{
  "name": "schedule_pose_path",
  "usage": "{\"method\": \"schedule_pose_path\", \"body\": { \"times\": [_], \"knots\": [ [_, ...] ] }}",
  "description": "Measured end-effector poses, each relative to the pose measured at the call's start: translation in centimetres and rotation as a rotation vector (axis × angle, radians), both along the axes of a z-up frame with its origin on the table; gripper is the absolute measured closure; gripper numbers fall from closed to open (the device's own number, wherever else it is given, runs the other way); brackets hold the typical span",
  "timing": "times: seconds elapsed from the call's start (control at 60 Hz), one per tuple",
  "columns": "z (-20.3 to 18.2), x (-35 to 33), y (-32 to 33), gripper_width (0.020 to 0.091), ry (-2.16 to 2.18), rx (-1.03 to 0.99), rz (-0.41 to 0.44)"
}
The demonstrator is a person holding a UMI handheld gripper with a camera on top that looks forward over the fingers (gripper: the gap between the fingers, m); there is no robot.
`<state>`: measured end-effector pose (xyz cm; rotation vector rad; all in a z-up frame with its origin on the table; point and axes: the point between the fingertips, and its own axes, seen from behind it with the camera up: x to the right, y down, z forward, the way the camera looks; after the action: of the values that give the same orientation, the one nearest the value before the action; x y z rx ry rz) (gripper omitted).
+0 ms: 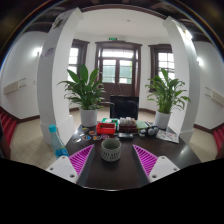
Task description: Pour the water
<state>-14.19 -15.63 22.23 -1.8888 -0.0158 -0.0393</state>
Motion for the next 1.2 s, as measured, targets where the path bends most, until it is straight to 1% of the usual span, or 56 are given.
{"method": "schedule_pose_path", "body": {
  "times": [0.05, 0.133, 0.15, 0.167, 0.183, 0.267, 0.4, 0.55, 0.633, 0.683, 0.833, 0.933, 0.983, 1.017, 1.033, 1.05, 1.1, 1.2],
  "knots": [
    [-0.4, -0.6, -0.4, 0.0353, 0.003, 0.032, -0.011],
    [-2.6, -2.2, -1.6, 0.0352, 0.010, 0.072, -0.048],
    [-0.9, -1.2, -0.6, 0.0353, 0.013, 0.075, -0.053],
    [-3.2, -2.6, -1.5, 0.0350, 0.017, 0.082, -0.055],
    [-4.2, -3.7, -1.8, 0.0351, 0.025, 0.086, -0.055],
    [-7.2, -7.8, -2.4, 0.0352, 0.089, 0.095, -0.027],
    [-9.7, -13.9, -2.0, 0.0351, 0.144, 0.110, 0.054],
    [-10.9, -19.0, 0.7, 0.0343, 0.103, 0.099, 0.151],
    [-11.2, -20.8, 2.9, 0.0344, 0.082, 0.104, 0.178],
    [-11.4, -21.4, 4.4, 0.0338, 0.070, 0.111, 0.177],
    [-11.1, -22.1, 8.2, 0.0333, 0.057, 0.142, 0.131],
    [-11.6, -23.0, 10.2, 0.0338, 0.049, 0.145, 0.142],
    [-11.8, -23.5, 10.5, 0.0371, 0.043, 0.149, 0.155],
    [-11.8, -23.7, 10.8, 0.0424, 0.036, 0.154, 0.160],
    [-11.7, -23.6, 10.9, 0.0476, 0.028, 0.160, 0.156],
    [-11.8, -23.6, 11.0, 0.0556, 0.021, 0.162, 0.150],
    [-11.6, -23.6, 11.6, 0.0577, 0.016, 0.171, 0.151],
    [-11.7, -24.1, 11.2, 0.0686, 0.043, 0.191, 0.182]
  ]
}}
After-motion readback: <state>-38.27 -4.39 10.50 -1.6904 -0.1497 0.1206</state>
